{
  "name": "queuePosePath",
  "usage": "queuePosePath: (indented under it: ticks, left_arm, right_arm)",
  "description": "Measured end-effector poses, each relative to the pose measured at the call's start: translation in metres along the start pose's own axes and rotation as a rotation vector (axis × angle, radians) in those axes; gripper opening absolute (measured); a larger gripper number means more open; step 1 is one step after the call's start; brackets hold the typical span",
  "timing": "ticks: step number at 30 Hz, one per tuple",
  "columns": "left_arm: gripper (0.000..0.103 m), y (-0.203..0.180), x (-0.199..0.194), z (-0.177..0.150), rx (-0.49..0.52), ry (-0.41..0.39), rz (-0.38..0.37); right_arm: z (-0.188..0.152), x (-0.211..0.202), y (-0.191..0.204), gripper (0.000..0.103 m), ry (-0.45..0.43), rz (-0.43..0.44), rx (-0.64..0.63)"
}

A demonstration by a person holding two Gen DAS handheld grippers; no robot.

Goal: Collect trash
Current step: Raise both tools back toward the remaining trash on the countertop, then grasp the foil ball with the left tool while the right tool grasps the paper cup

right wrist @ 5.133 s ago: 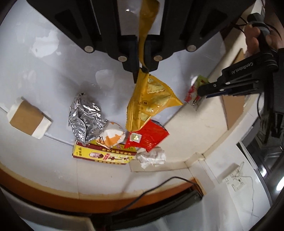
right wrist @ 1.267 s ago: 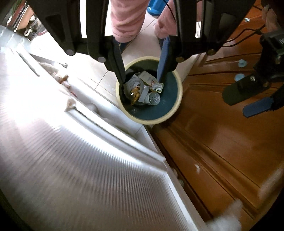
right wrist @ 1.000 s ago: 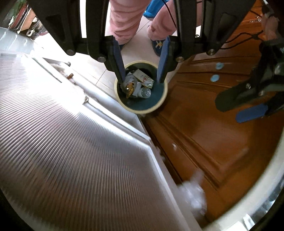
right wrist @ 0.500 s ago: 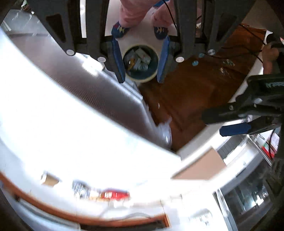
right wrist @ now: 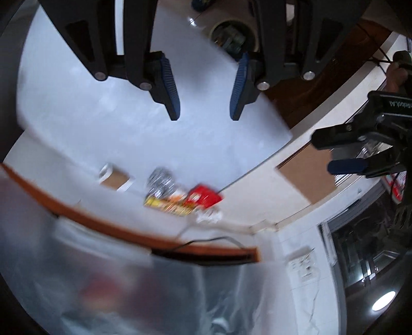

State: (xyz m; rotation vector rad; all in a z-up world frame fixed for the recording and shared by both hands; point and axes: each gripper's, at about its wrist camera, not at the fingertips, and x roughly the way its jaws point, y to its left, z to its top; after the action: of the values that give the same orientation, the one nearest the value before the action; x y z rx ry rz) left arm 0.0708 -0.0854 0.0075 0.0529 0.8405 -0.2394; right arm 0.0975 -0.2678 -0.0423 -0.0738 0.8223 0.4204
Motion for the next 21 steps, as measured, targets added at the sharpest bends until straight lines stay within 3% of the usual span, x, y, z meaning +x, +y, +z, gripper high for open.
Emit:
queuePosePath:
  ticks: [5, 13, 21]
  left_arm:
    - [0.077, 0.0, 0.032, 0.041, -0.048, 0.014, -0.002]
    - [0.077, -0.014, 0.107, 0.096, -0.094, 0.051, -0.013]
    - [0.077, -0.032, 0.186, 0.123, -0.086, 0.118, 0.004]
  right_arm:
    - [0.031, 0.013, -0.05, 0.049, -0.027, -0.076, -0.028]
    - [0.067, 0.069, -0.122, 0.065, -0.031, -0.137, -0.053]
    - [0.082, 0.131, -0.167, 0.066, 0.031, -0.171, -0.049]
